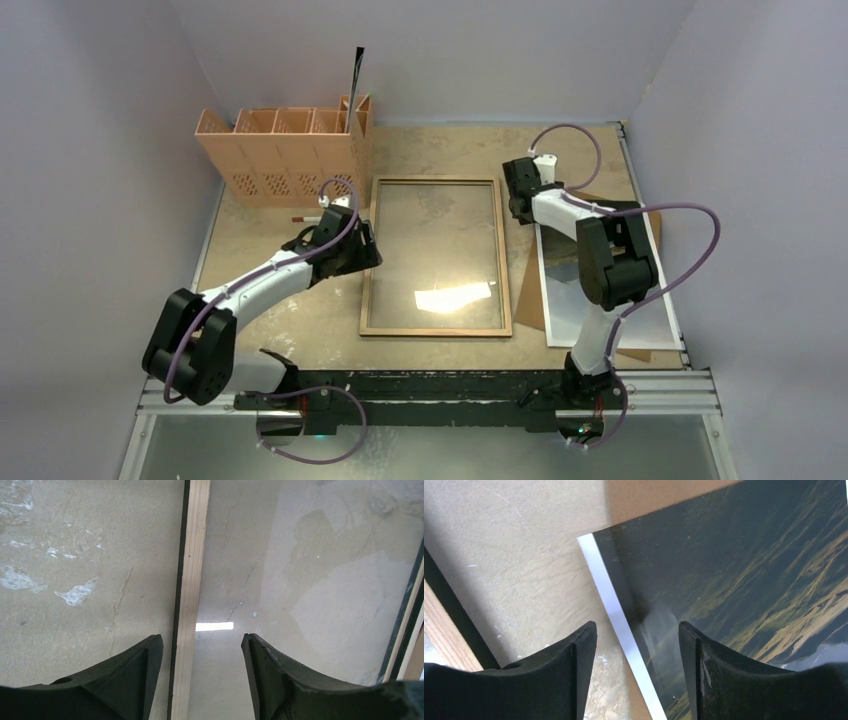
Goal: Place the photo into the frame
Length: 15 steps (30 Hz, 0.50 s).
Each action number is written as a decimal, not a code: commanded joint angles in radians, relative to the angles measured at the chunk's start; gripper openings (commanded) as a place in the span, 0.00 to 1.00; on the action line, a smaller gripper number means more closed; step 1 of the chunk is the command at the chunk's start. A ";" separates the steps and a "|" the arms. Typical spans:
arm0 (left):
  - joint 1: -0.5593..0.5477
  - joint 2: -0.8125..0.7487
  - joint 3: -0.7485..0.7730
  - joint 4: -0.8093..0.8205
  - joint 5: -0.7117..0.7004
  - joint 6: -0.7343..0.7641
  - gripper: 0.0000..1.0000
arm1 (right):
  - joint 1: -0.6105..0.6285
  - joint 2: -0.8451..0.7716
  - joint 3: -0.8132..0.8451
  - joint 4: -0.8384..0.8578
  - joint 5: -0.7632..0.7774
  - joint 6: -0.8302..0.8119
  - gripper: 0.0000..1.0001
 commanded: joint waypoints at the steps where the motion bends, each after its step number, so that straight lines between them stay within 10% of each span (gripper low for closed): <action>1: 0.003 0.022 -0.012 0.069 0.038 -0.007 0.63 | 0.047 0.061 0.073 -0.020 0.124 -0.061 0.63; 15: 0.003 0.032 -0.042 0.076 0.036 0.006 0.62 | 0.083 0.248 0.229 -0.071 0.345 -0.109 0.54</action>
